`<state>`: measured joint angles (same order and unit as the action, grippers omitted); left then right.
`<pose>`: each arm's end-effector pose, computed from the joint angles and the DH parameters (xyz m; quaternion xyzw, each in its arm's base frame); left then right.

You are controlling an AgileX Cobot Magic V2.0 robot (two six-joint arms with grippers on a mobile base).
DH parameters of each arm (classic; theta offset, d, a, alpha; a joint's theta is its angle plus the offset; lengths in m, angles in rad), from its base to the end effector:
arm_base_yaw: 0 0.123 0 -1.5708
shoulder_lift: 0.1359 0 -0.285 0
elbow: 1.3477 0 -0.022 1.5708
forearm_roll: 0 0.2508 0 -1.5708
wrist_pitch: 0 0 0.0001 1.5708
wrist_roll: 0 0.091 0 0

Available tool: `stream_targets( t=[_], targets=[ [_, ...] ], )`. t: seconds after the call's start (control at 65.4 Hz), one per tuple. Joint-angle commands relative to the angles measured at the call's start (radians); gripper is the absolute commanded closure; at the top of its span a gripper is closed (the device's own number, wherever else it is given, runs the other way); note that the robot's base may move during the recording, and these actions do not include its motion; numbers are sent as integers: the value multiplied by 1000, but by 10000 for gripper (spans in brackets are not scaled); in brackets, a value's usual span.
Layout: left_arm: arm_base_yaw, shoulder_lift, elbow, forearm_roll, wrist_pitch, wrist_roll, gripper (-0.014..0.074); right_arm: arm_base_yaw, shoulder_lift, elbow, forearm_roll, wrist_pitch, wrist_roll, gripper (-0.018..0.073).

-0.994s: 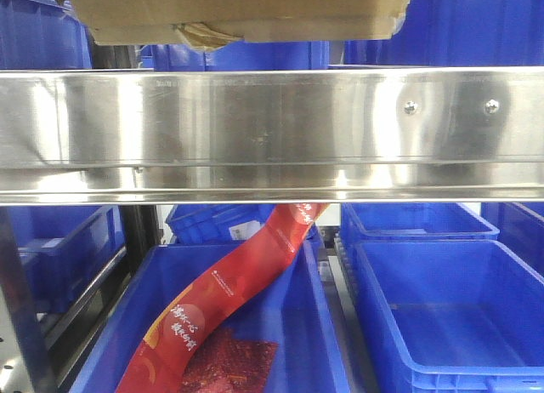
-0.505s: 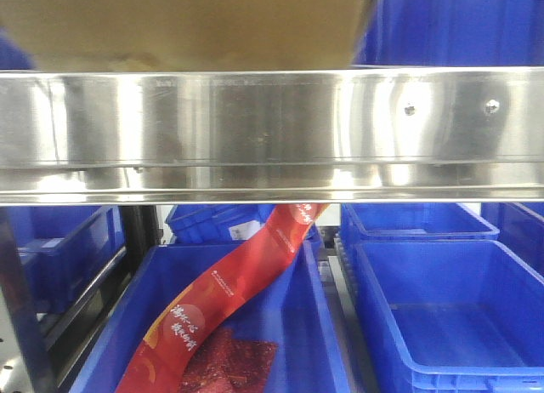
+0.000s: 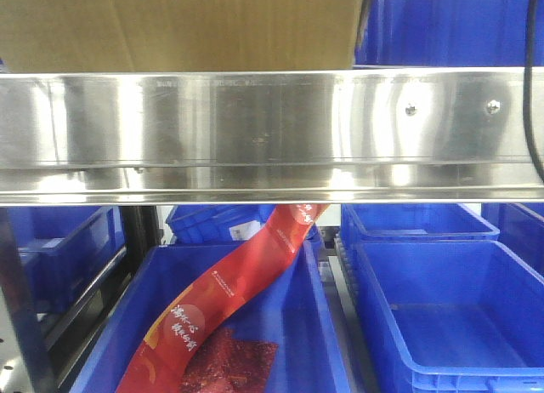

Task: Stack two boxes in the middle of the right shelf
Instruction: 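Lower the held boxes onto the middle shelf with both grippers, then open both grippers and pull them back from the boxes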

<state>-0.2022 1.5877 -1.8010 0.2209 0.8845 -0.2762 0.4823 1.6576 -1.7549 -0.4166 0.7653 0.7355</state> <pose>0.3477 -0.0555 0.4513 -0.0113 0.8755 -0.0064 0.4830 0.3489 0.1539 0.4239 0.0460 0.8620 0.1043 0.4939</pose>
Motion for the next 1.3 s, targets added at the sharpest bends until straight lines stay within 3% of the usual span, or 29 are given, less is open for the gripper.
stream_targets(
  t=[0.0,0.245,0.321,0.413,0.535,0.612,0.704,0.78,0.902,0.964,1.101,1.285],
  targets=[
    [-2,3,-8,-8,-30,3,166,0,-11,-10,-14,-31,3,134],
    [-2,-1,-33,-16,-41,3,177,0,-33,-41,-39,-18,-18,126],
    [-2,-7,-49,-48,-15,3,207,0,-39,-53,-39,-5,-63,171],
    [-2,-16,-48,-69,3,5,365,0,-39,-59,-39,48,-136,372],
    [-8,-18,-48,-117,23,5,680,0,-29,-59,-41,116,-141,730],
    [-30,-18,-48,-139,30,10,708,-4,-28,-59,-41,111,-143,721],
    [-82,-20,-48,-100,48,-2,708,-4,-28,-59,-41,109,-145,721],
    [-147,-27,-37,4,70,-140,708,-4,-30,-57,-41,98,-192,721],
    [-272,-64,57,283,22,-336,708,-16,-40,-55,-41,88,-218,721],
    [-314,-88,122,339,-12,-392,708,-32,-56,-39,-41,56,-218,721],
    [-328,-151,275,328,-136,-410,708,-66,-127,59,-17,-57,-218,721],
    [-268,-255,502,257,-330,-408,708,-99,-288,357,-17,-319,-218,721]
  ],
)
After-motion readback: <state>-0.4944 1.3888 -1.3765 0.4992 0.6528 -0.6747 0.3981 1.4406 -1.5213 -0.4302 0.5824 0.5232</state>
